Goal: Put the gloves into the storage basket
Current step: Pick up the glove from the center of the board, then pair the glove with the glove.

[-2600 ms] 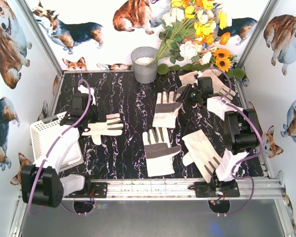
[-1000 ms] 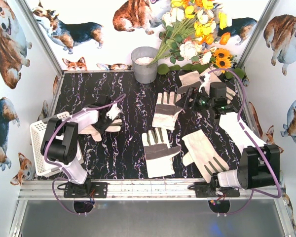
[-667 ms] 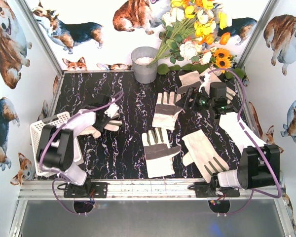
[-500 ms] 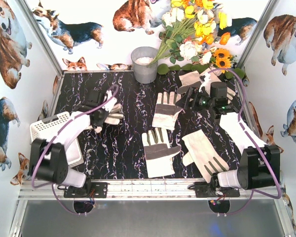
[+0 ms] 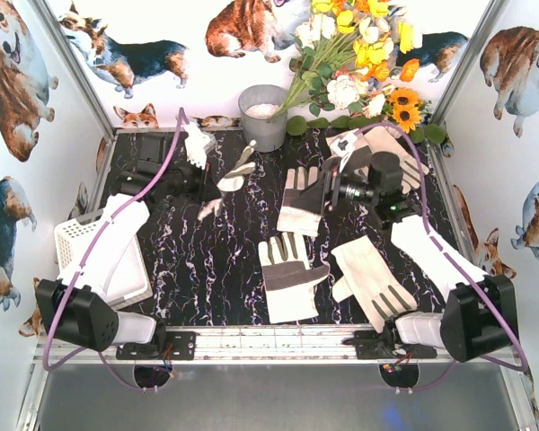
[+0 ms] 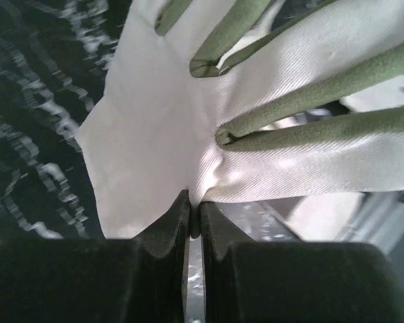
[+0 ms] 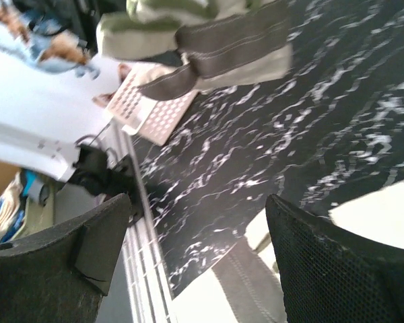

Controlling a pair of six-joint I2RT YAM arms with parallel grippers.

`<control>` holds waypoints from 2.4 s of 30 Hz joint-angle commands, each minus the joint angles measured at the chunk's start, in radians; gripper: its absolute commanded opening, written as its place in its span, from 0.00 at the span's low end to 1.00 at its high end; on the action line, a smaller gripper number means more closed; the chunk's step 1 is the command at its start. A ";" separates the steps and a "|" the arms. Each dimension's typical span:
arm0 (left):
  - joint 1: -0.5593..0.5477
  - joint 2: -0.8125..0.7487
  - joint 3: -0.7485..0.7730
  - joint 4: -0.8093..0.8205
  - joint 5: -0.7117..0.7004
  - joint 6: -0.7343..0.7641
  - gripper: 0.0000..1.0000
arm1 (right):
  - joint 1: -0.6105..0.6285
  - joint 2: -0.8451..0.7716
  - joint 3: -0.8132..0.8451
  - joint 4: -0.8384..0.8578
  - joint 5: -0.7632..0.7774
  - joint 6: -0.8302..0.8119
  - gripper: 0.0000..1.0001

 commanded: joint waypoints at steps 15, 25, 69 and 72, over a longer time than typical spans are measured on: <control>-0.233 -0.184 -0.028 0.303 0.530 -0.397 0.00 | 0.082 -0.119 -0.041 0.093 -0.052 -0.034 0.84; -0.295 -0.209 -0.086 0.368 0.574 -0.439 0.00 | 0.082 -0.144 -0.023 0.223 -0.190 0.063 0.84; -0.253 -0.283 -0.627 0.884 0.246 -0.700 0.67 | 0.229 0.065 -0.113 0.078 0.166 0.412 0.00; -0.252 -0.303 -0.626 0.805 0.164 -0.674 0.50 | 0.248 0.070 -0.111 0.067 0.184 0.376 0.00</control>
